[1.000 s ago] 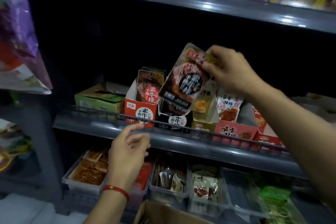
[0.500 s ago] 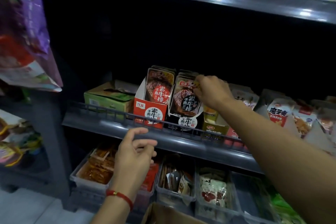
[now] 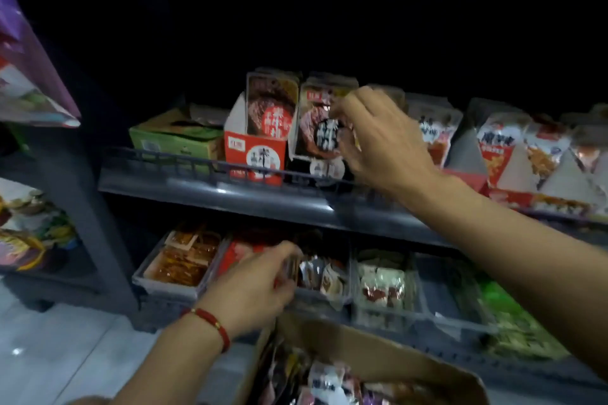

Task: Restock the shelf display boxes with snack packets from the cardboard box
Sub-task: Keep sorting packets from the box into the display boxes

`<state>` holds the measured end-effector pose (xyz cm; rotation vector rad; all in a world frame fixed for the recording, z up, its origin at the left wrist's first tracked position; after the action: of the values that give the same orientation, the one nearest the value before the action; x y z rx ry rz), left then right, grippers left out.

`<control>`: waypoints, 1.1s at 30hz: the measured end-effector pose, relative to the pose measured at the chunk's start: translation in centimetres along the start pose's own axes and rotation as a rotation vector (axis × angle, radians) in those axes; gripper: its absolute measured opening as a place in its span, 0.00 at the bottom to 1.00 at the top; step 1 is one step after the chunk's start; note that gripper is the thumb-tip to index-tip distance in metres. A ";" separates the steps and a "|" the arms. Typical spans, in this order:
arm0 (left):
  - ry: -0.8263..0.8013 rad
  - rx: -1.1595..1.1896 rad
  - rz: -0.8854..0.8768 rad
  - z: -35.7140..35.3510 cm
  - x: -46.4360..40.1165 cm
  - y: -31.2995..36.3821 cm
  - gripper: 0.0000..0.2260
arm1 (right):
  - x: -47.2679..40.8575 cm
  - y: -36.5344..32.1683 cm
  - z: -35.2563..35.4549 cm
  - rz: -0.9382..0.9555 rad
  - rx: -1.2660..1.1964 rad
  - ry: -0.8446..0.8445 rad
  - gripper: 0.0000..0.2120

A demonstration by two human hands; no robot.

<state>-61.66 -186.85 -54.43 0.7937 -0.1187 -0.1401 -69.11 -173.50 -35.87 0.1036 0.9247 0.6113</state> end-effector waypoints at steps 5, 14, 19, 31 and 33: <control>-0.586 -0.322 0.067 -8.1 3.5 -1.8 0.21 | 13.4 -4.4 -1.6 0.097 -0.296 -0.458 0.11; -0.635 -0.390 0.133 -13.8 5.0 -4.4 0.23 | 38.8 -9.6 -11.5 0.227 -0.476 -1.506 0.16; -0.719 -0.430 0.151 -16.1 5.3 -5.5 0.22 | 44.2 -13.5 -13.0 0.207 -0.669 -1.697 0.33; -0.696 -0.479 0.060 -18.5 4.8 -4.7 0.26 | 48.2 -17.9 -11.9 0.019 -0.800 -1.580 0.16; -0.693 -0.476 0.050 -18.5 4.7 -4.4 0.25 | 47.7 -17.0 -12.3 -0.039 -0.788 -1.563 0.15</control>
<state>-54.45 -177.75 -70.16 0.2394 -0.7325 -0.3777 -49.71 -164.06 -83.34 -0.1474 -0.8382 0.6056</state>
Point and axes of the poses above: each hand's wrist, its own x-axis away from the middle knuckle, its own z-axis out of the back of the hand, y = z × x, the point moved 8 cm from there along -x, towards the middle knuckle, and after that the axes turned 9 degrees about x, right-handed, at the moved point
